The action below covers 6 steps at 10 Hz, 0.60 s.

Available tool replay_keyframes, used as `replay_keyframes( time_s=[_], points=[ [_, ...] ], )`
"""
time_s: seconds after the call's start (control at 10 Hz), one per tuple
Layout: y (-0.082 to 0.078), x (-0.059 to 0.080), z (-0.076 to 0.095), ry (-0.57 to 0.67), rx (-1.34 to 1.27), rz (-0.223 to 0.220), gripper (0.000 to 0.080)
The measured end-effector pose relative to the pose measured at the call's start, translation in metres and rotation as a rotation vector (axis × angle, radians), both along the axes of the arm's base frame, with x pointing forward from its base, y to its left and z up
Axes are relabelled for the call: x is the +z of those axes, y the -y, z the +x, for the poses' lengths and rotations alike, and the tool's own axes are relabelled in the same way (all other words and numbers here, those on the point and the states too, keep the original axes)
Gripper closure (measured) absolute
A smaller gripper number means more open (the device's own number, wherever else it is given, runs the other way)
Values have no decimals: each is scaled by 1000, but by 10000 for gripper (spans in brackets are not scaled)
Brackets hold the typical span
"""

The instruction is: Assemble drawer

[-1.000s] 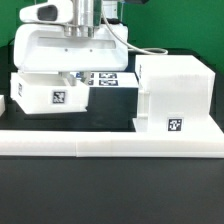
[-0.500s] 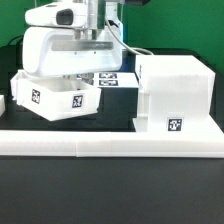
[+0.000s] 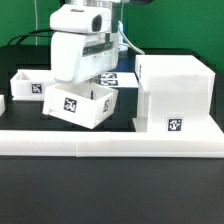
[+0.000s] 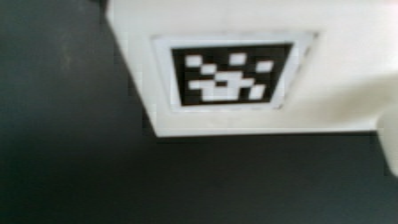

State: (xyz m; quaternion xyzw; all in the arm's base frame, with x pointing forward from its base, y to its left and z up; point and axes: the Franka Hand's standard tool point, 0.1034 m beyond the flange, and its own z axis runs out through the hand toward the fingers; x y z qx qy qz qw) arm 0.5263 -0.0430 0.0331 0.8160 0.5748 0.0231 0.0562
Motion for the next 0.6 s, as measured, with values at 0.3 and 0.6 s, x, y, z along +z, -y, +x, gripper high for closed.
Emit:
replay_keyframes(
  time_s=[0.3, 0.6],
  points=[
    [1, -2, -1, -6, 10, -3, 758],
    [-19, -6, 0, -48, 63, -2, 758]
  ],
)
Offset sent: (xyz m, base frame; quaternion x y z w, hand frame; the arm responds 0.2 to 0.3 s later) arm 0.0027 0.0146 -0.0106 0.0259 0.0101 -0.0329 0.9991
